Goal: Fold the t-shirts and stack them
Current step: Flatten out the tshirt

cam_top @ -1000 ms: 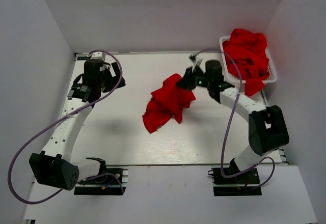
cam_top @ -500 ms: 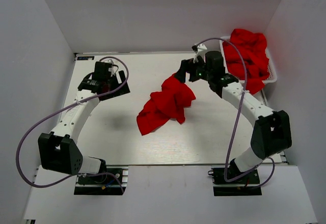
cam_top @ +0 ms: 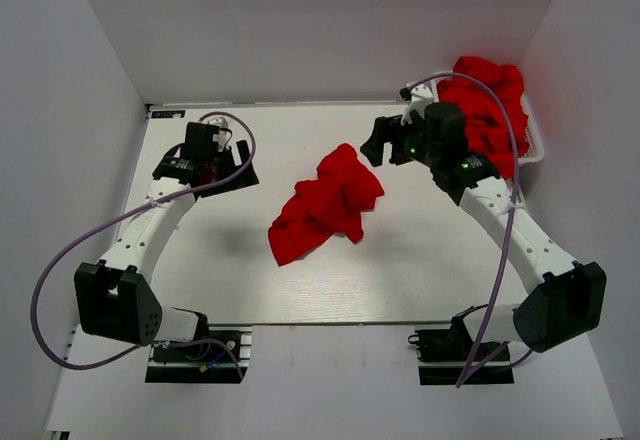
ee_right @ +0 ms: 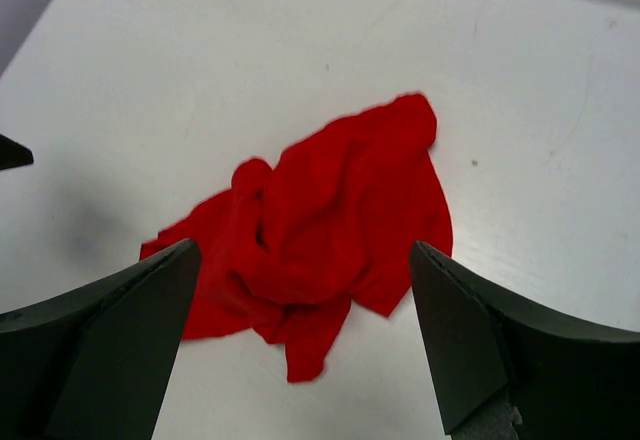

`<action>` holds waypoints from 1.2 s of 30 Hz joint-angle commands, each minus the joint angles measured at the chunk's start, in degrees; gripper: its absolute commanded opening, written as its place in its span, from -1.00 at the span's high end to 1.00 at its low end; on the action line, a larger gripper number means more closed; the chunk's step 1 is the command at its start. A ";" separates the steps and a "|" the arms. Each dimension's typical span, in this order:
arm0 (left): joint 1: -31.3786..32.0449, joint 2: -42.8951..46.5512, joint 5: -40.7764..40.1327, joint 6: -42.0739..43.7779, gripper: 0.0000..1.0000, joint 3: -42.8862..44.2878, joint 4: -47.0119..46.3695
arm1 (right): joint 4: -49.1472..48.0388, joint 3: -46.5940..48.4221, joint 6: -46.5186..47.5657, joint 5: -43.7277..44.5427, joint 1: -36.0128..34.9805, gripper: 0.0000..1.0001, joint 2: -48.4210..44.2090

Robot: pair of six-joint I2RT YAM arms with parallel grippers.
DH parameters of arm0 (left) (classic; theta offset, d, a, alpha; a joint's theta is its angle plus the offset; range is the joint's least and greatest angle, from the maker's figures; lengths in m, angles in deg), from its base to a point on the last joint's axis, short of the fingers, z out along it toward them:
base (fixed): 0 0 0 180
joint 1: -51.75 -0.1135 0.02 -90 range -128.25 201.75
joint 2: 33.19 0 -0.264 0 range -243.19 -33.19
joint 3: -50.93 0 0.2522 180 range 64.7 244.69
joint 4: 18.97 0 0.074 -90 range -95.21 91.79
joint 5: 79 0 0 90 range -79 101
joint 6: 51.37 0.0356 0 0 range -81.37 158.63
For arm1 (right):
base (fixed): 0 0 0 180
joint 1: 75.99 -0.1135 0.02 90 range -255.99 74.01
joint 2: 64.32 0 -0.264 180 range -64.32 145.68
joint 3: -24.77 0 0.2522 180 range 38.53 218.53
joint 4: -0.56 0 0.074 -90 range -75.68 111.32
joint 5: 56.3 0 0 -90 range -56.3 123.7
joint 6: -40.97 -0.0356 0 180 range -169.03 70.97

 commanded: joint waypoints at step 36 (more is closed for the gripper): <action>25.14 -20.37 -13.23 -16.38 -0.93 -16.10 -4.58 | 3.90 -18.42 -8.35 5.26 -9.35 -0.81 -4.71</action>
